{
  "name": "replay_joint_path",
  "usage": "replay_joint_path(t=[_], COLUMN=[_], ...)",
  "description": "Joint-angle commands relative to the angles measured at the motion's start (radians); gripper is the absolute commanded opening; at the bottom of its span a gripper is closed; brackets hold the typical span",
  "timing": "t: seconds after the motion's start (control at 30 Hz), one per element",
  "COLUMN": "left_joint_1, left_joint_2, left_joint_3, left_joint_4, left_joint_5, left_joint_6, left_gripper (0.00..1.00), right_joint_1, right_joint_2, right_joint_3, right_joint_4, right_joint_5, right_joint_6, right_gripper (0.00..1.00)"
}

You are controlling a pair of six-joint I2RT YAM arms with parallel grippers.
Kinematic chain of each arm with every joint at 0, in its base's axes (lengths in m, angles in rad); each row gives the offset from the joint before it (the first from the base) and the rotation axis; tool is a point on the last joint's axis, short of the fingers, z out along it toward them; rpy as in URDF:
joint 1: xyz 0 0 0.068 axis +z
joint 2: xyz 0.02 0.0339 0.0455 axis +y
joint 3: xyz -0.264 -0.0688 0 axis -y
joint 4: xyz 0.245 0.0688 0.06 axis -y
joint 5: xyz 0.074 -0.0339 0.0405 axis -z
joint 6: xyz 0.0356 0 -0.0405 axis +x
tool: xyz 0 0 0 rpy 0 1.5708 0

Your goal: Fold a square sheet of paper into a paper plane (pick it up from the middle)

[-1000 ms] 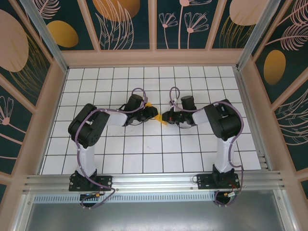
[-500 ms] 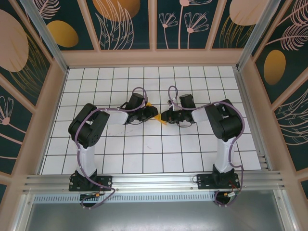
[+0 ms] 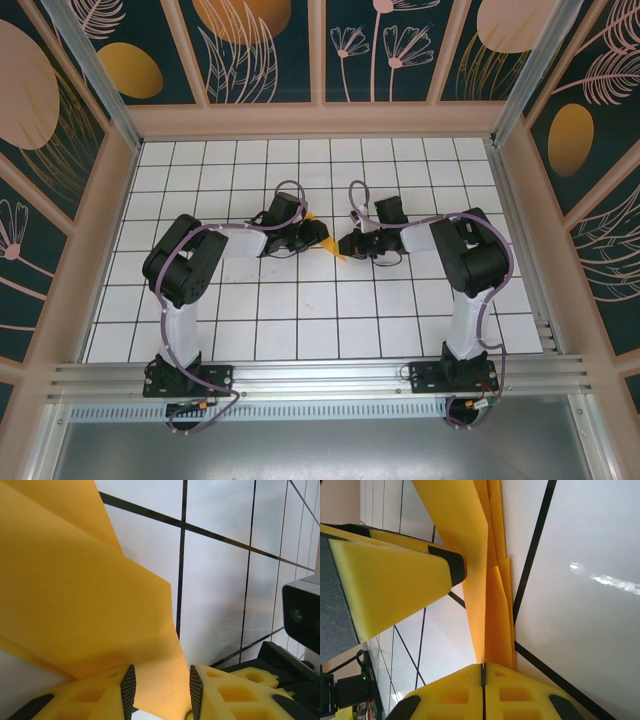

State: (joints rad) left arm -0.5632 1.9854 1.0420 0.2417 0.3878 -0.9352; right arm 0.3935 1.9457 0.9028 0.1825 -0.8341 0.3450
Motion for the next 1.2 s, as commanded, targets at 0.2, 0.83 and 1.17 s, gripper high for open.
replay_joint_path(t=[0.2,0.83,1.17], left_joint_1=[0.005,0.005,0.005], left_joint_2=[0.036,0.048,0.058], left_joint_3=[0.007,0.032,0.053], left_joint_4=[-0.085,-0.134,-0.168], left_joint_5=[-0.063,-0.087,-0.101], left_joint_6=[0.028,0.046,0.051], left_gripper=[0.37,0.37,0.37], right_joint_1=[-0.011,-0.018,-0.021], right_joint_2=[-0.046,-0.060,-0.106], right_joint_3=[-0.025,-0.037,-0.056], right_joint_4=[-0.122,-0.155,-0.185], right_joint_5=[0.017,0.066,0.079], right_joint_6=[-0.058,-0.087,-0.132], right_gripper=[0.08,0.02,0.16])
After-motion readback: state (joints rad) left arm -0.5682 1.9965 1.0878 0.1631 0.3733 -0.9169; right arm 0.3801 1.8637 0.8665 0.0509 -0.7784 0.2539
